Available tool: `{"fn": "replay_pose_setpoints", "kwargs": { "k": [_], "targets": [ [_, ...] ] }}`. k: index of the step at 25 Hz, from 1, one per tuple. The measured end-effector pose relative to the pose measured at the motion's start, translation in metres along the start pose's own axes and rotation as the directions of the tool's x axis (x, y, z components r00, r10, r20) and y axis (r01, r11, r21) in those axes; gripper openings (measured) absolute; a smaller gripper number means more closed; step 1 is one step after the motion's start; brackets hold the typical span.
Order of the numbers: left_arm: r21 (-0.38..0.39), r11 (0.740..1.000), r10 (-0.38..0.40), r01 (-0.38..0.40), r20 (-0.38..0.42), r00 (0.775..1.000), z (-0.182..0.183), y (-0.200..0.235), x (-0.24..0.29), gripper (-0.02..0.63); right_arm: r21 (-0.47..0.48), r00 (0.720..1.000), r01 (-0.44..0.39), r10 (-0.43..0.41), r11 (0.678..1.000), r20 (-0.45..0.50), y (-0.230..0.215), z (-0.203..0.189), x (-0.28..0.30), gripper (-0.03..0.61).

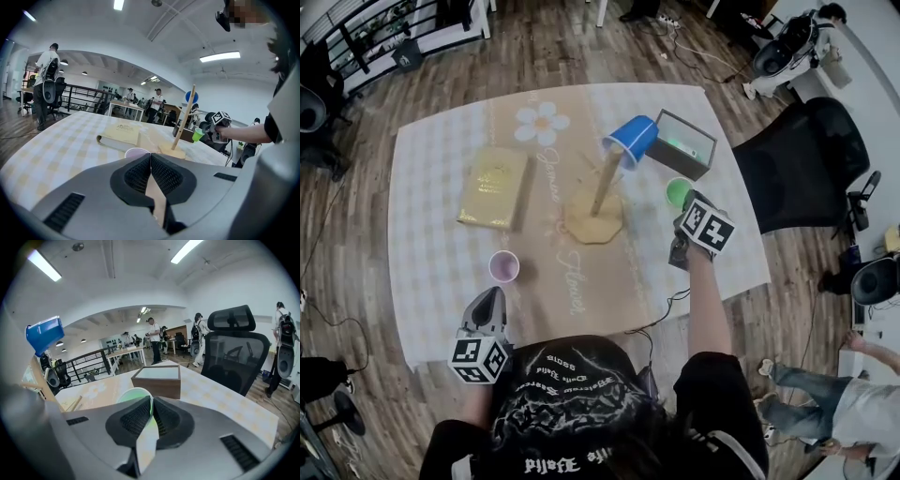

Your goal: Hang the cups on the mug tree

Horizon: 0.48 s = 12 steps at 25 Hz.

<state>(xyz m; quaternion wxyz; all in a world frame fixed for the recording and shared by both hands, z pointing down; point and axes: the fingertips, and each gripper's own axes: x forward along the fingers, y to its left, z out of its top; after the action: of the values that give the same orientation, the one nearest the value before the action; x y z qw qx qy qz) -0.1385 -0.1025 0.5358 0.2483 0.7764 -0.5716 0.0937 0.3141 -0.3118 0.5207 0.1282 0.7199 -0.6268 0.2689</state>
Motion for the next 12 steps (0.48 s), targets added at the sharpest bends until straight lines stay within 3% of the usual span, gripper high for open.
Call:
{"fn": "replay_pose_setpoints", "kwargs": {
  "k": [8,12],
  "targets": [
    [0.002,1.000,-0.021,0.021,0.004,1.000,-0.001,-0.003,-0.002,0.021,-0.061,0.996,0.027,-0.021,0.998,0.089,0.038,0.004,-0.053,0.028],
    [-0.001,1.000,-0.028,0.028,0.009,1.000,0.000,-0.005,-0.004,0.021,-0.057,0.989,0.088,-0.080,0.994,0.126,0.047,0.006,-0.077,0.028]
  ]
}}
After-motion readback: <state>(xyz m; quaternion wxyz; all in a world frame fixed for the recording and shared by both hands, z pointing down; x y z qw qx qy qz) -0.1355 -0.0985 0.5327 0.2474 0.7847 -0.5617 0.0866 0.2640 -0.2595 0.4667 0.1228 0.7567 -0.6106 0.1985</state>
